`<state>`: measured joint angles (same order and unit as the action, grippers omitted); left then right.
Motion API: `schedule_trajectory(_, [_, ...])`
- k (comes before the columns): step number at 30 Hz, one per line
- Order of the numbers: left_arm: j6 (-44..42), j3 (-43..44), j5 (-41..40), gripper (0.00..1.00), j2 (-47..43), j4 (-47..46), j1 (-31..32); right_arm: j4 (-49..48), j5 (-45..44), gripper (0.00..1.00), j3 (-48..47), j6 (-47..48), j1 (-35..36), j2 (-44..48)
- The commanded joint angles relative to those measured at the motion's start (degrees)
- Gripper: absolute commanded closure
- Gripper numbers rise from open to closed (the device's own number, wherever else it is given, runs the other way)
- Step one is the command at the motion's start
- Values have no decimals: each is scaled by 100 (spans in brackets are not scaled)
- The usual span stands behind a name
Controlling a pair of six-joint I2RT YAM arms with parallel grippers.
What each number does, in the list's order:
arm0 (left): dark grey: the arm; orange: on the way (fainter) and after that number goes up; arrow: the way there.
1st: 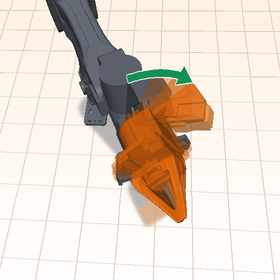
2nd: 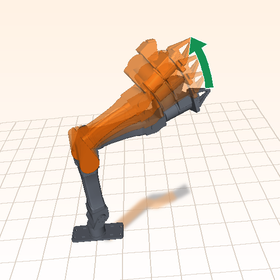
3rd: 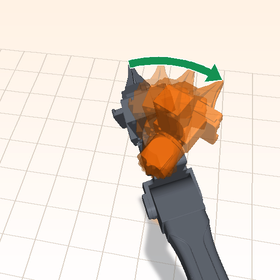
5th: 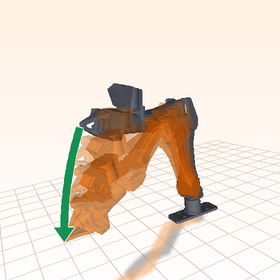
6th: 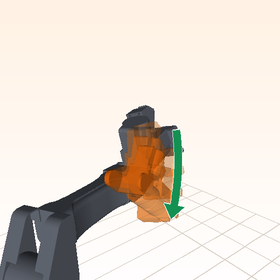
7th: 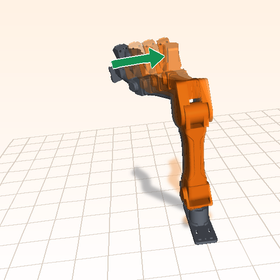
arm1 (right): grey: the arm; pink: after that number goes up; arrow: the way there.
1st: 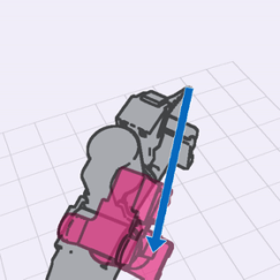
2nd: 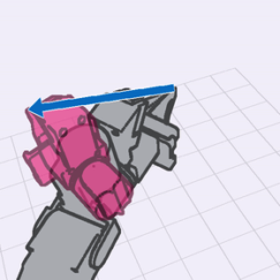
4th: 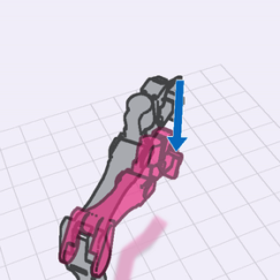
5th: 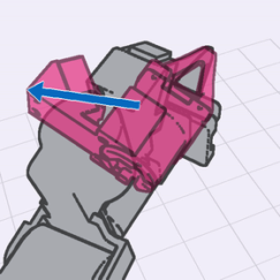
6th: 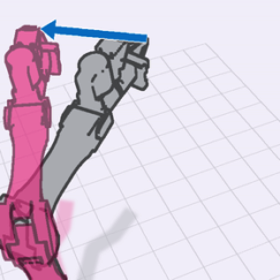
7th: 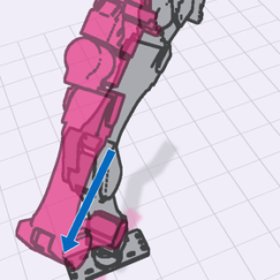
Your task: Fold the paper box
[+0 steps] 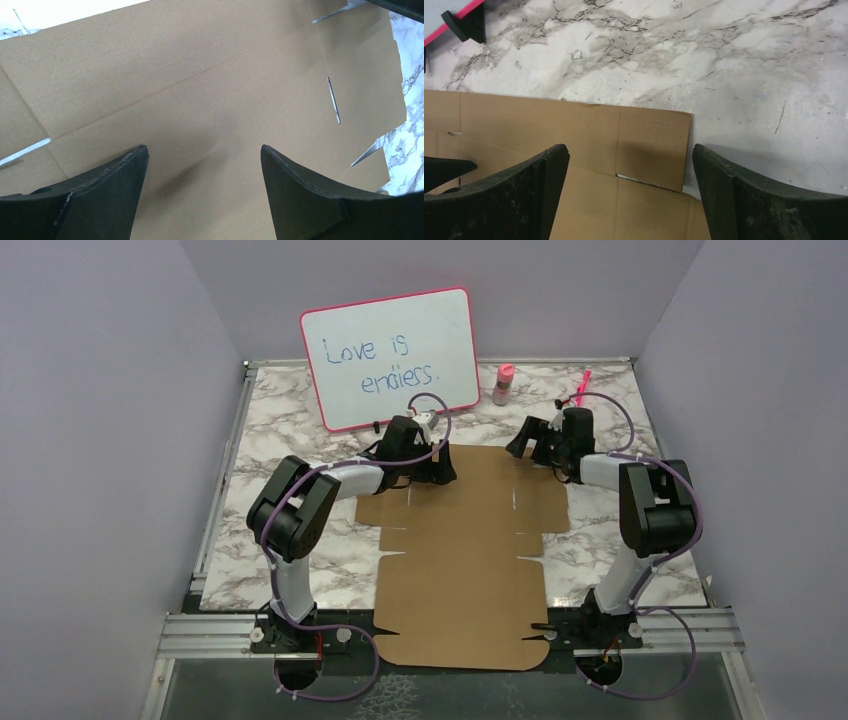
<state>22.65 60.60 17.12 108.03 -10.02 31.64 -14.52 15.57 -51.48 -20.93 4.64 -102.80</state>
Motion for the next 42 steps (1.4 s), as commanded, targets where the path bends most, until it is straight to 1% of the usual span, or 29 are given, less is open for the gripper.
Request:
schedule_trajectory(1, [-51, -57, 107, 16, 85, -66, 35, 76, 652, 0, -46, -4, -15, -109])
schedule_trajectory(9, [-51, -126, 116, 16, 85, -60, 44, 0, 1207, 0, -101, 31, -9, 197])
schedule_trajectory(23, [-57, -110, 125, 16, 148, -27, 44, -154, 2191, 0, -230, -66, 5, 264])
schedule_trajectory(35, [-51, -74, 133, 16, 218, -11, 44, -182, 2381, 0, -336, -129, 278, 365])
schedule_trajectory(42, [-48, -60, 133, 16, 218, -14, 44, -187, 2288, 0, -477, -123, 516, 151])
